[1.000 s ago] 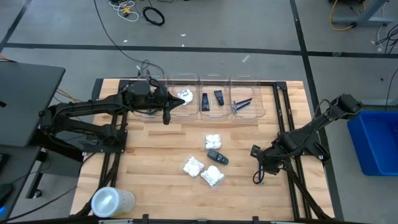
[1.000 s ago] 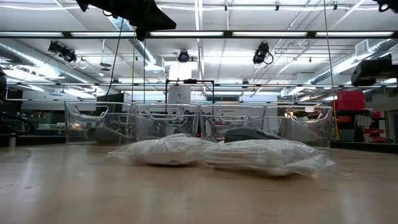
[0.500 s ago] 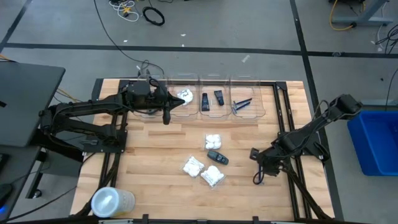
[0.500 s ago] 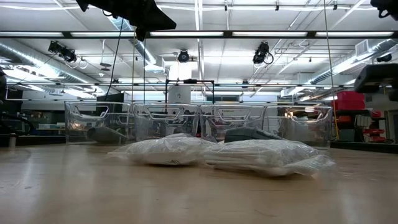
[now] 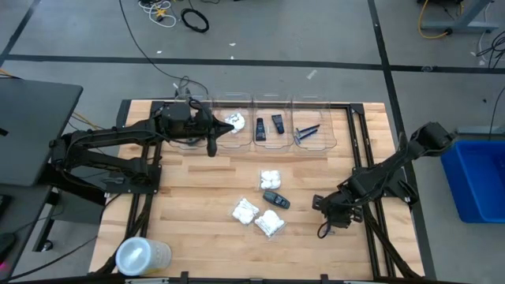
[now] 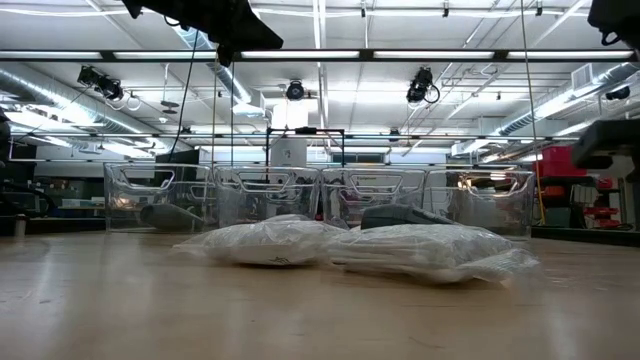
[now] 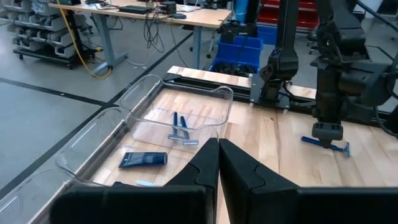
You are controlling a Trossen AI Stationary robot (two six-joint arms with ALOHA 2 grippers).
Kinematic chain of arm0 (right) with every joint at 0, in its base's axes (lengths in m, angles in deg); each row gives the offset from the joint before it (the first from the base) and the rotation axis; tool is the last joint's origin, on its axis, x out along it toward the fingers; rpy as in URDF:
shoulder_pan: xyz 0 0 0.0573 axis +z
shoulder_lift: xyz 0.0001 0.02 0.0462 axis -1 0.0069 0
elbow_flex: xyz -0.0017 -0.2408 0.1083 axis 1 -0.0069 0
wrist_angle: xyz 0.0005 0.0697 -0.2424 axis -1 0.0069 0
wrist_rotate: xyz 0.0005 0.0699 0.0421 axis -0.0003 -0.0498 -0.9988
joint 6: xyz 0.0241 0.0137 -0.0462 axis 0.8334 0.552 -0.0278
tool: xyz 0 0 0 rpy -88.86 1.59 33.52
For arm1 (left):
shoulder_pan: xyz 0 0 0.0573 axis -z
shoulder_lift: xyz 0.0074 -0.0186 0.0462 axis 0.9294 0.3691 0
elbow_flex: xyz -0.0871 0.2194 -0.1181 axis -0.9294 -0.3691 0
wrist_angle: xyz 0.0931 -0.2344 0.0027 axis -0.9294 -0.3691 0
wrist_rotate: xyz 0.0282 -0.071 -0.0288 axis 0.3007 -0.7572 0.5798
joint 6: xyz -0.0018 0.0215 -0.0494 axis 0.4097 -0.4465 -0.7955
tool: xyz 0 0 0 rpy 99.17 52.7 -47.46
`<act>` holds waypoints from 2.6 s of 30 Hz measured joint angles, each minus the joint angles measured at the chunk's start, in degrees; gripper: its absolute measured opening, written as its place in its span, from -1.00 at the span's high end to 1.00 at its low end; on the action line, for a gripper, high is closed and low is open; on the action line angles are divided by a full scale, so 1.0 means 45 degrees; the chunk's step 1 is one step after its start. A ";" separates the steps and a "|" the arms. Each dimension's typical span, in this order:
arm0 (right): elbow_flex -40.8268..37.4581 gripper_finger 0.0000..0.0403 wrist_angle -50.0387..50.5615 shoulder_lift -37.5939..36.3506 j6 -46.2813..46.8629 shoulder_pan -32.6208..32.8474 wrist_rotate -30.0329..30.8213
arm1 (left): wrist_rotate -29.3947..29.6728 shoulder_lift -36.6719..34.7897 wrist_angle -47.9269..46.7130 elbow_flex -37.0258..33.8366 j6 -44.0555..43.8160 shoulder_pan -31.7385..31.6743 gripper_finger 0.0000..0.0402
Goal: Pick & Place Travel size toiletries
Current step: Put the blue razor into the right transparent bin
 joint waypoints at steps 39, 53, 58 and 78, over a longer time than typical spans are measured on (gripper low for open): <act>0.0000 0.65 -0.0217 0.0827 -0.1098 -0.0005 -0.0669 | 0.0000 0.0000 0.0000 0.0000 0.0044 0.0002 0.90; 0.0000 0.71 -0.0201 0.0827 -0.1097 -0.0005 -0.0716 | 0.0000 0.0000 0.0000 0.0000 0.0044 0.0004 0.90; 0.0000 0.75 -0.0193 0.0822 -0.1097 -0.0005 -0.0725 | 0.0000 0.0000 0.0000 0.0000 0.0044 0.0003 0.90; 0.0744 0.78 0.0421 0.0822 -0.0995 -0.0015 -0.0892 | 0.0000 0.0000 0.0000 0.0000 0.0045 0.0000 0.90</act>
